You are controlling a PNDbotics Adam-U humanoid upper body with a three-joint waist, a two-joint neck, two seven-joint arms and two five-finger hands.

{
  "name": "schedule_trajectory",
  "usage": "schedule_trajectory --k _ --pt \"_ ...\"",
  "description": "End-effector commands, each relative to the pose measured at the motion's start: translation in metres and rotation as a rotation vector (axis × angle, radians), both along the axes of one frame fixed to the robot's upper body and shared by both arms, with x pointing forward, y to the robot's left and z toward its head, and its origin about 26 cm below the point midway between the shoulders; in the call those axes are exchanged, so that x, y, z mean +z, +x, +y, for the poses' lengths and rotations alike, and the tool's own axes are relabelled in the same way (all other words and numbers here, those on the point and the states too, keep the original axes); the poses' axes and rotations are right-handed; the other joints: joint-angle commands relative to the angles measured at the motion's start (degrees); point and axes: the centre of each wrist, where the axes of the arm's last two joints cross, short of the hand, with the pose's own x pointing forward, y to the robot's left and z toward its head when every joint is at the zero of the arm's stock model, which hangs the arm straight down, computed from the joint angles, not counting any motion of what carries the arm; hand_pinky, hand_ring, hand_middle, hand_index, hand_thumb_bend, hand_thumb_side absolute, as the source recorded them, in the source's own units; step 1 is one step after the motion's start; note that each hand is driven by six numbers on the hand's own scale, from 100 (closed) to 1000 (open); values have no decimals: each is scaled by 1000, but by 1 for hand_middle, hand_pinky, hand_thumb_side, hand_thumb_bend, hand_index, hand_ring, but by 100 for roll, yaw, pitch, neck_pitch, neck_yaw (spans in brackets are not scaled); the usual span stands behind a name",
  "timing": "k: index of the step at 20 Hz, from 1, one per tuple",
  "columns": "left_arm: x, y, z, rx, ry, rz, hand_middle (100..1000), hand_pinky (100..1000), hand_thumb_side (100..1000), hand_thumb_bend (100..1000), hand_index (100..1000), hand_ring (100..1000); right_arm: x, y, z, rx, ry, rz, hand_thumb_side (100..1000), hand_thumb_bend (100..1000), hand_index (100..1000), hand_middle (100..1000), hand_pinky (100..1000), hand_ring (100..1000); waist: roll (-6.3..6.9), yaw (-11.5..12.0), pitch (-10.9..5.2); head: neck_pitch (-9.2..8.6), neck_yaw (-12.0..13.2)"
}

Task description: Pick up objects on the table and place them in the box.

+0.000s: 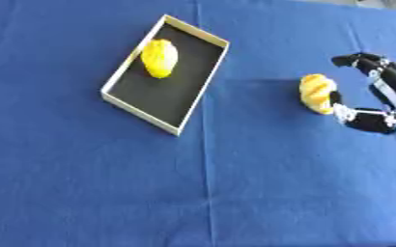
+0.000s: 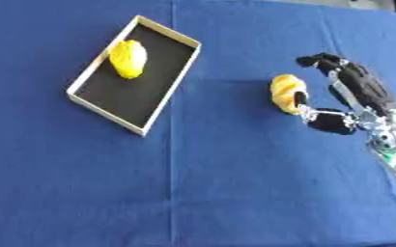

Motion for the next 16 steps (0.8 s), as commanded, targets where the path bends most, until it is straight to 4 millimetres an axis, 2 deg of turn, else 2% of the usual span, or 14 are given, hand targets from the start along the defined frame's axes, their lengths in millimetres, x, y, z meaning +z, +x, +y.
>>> schedule_trajectory --k 1,7,16 --pt "7 -3 0 -4 4 -25 795 816 644 100 879 810 11 0 -1 -31 -36 -7 132 100 912 799 909 864 21 5 -79 -77 -25" --pt "8 -2 -2 -15 5 -30 796 816 644 100 879 811 8 8 -13 -60 -27 72 133 100 924 801 917 868 6 75 -6 -167 -86" --pt "10 -2 -5 -28 10 -33 799 816 644 100 880 811 4 19 -35 -84 11 102 147 100 931 799 916 864 -29 176 115 -267 -198"
